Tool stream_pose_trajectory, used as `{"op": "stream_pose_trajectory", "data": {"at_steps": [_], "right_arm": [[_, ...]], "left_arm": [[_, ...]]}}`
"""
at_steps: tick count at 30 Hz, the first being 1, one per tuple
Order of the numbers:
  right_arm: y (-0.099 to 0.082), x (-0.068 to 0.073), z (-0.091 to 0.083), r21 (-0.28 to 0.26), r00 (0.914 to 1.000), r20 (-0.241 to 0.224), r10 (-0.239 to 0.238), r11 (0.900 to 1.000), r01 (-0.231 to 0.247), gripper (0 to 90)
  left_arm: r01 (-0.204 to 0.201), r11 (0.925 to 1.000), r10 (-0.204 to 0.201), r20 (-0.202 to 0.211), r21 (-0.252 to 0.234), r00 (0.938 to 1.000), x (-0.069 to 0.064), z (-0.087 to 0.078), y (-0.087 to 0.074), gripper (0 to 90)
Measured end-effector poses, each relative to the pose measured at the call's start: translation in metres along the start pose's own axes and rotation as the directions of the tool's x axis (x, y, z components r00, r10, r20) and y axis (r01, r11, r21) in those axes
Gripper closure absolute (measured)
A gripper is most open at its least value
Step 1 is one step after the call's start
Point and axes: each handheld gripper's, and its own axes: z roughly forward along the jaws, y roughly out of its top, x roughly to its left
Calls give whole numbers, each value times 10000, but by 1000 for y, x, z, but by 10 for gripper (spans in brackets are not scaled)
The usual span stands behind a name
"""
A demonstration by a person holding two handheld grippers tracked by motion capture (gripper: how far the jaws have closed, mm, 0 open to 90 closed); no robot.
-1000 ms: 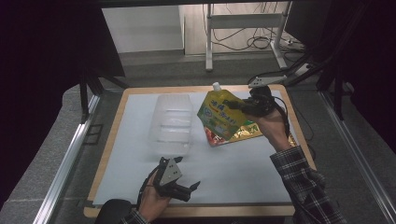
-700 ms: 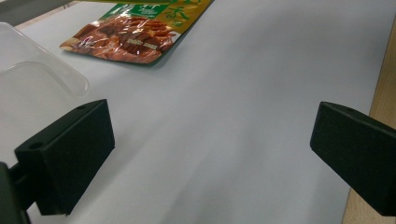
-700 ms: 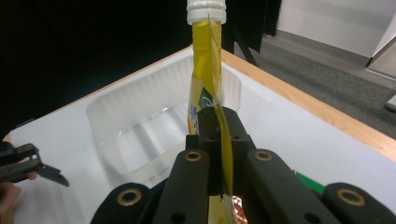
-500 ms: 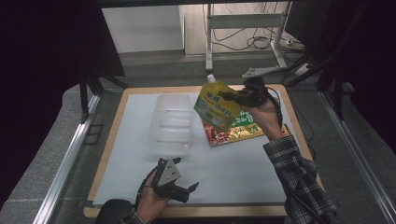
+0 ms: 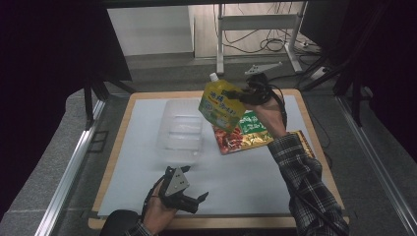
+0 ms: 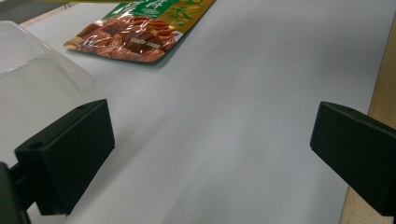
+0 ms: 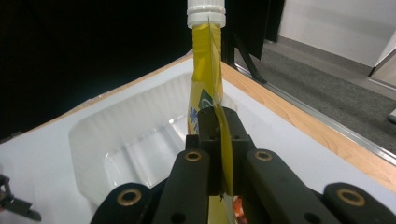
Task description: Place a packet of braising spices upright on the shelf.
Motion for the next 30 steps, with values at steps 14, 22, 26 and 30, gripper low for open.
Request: {"op": "stream_pose_trajectory", "data": {"at_steps": [14, 22, 26, 30], "right_arm": [[12, -10, 26, -108, 10000, -56, 81, 9999, -81, 887], [24, -9, 41, -102, 9999, -112, 8, 9999, -9, 887], [28, -9, 49, -150, 9999, -167, -40, 9999, 38, 888], [31, -9, 56, -172, 9997, -226, 12, 9999, -16, 887]], "left_arm": [[-31, 10000, 31, 116, 19, 9999, -3, 2, 0, 0], [-125, 9999, 124, 219, 40, 9997, -7, 4, 1, 0], [-148, 9999, 147, 272, 39, 9995, -7, 5, 1, 0], [-171, 9998, 169, 316, 64, 9994, -8, 6, 1, 0]]}}
